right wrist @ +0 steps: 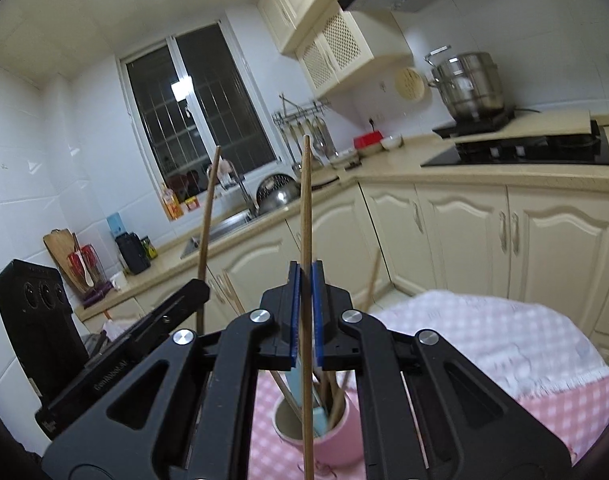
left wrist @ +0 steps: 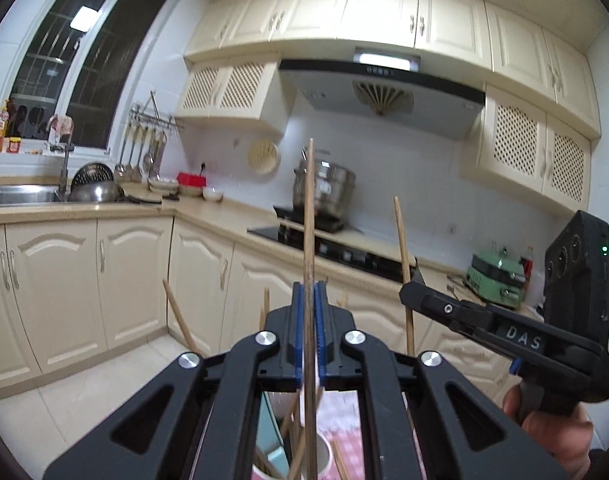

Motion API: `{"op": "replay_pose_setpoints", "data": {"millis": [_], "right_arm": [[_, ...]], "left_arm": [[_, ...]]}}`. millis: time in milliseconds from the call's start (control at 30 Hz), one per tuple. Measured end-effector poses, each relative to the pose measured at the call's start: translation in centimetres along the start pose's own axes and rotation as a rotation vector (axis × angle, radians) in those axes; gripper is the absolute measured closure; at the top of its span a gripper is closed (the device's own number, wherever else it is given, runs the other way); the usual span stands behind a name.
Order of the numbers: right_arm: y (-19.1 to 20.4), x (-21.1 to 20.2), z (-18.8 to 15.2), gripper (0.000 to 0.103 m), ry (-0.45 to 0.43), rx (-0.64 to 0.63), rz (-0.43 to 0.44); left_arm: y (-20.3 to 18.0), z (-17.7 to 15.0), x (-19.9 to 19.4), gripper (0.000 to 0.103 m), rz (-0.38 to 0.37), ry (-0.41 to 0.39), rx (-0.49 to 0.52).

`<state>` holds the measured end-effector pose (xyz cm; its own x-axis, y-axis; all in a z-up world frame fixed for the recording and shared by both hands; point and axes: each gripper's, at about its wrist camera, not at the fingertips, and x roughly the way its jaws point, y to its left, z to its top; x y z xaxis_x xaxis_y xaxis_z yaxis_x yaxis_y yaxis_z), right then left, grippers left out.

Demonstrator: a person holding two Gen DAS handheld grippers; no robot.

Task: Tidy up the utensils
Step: 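Lift both held chopsticks up over the pink cup, then lower both chopsticks into the pink cup and open both tools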

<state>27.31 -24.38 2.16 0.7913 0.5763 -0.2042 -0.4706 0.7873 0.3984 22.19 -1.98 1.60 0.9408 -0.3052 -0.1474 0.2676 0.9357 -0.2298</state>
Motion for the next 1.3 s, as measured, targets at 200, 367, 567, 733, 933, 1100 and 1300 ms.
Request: {"op": "replay_pose_setpoints", "data": {"millis": [200,367,567,733,933,1100,1300], "right_arm": [[-0.1,2.0,0.4,0.097,-0.046,0.021,-0.015],[-0.3,3.4,0.2,0.097,-0.065,0.033,-0.032],[-0.7,4.6,-0.8,0.097,-0.068,0.04,-0.05],[-0.7,5.3,-2.0,0.097,-0.054,0.038,-0.067],[-0.9,5.9,-3.1,0.097,-0.032,0.038,-0.08],[-0.6,5.9,-3.2,0.096,-0.005,0.027,-0.08],[-0.7,3.9,-3.0,0.028,-0.026,0.032,-0.117]], "left_arm": [[0.1,0.3,2.0,0.098,0.051,-0.061,-0.008],[0.3,-0.5,3.6,0.098,0.072,-0.063,-0.017],[0.9,-1.9,5.0,0.098,0.101,-0.048,-0.027],[1.4,-3.2,5.6,0.098,0.117,-0.03,-0.025],[1.9,-4.8,5.8,0.098,0.127,-0.007,-0.034],[2.0,-5.4,5.9,0.098,0.106,0.014,-0.02],[2.2,-5.0,4.0,0.034,0.102,-0.002,-0.018]]}}
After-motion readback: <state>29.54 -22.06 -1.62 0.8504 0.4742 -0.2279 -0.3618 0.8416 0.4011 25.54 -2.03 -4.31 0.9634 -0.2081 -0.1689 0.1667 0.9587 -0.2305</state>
